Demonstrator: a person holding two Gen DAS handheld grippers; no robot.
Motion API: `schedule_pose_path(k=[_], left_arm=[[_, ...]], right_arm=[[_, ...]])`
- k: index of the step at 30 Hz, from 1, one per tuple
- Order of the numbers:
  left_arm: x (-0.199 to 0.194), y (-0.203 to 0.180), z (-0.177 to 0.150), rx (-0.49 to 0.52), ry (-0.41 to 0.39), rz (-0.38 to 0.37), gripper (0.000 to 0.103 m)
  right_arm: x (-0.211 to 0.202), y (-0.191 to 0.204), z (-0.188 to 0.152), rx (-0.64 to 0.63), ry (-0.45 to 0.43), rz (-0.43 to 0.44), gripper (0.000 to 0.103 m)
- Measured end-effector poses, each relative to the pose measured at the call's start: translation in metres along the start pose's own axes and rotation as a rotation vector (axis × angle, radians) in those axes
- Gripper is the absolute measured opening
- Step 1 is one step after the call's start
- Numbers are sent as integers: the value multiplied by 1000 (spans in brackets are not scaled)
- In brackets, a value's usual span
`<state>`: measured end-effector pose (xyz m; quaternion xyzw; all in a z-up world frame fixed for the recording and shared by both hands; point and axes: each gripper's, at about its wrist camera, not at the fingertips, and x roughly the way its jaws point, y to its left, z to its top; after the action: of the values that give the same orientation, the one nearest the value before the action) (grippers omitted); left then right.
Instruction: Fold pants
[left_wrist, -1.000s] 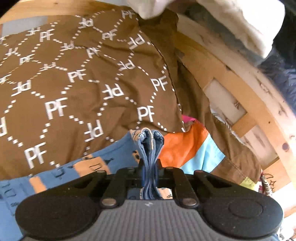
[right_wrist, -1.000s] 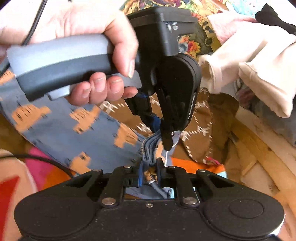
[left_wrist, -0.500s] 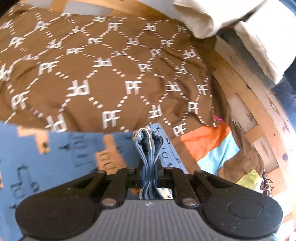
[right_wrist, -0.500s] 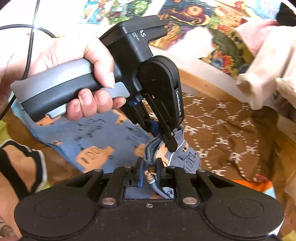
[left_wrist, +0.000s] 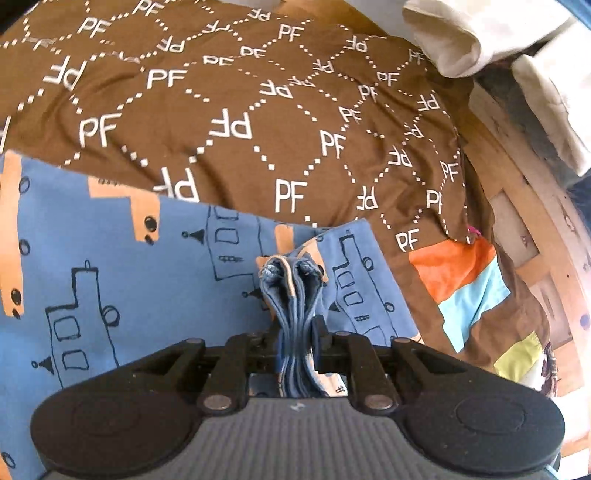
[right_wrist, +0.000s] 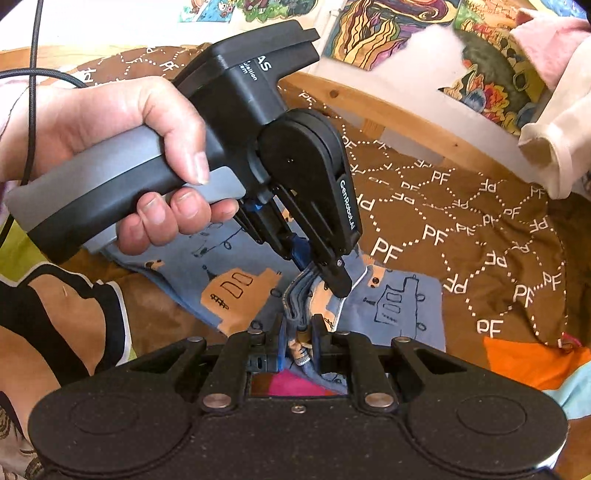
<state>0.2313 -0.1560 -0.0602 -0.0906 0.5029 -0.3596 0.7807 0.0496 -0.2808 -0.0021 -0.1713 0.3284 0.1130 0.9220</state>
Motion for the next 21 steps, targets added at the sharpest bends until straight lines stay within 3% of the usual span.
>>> schedule_pose_path(k=[21], left_arm=[[-28,13,-6,-31,-37,8,11]], right_arm=[[2,5,14,18,-9,24,14]])
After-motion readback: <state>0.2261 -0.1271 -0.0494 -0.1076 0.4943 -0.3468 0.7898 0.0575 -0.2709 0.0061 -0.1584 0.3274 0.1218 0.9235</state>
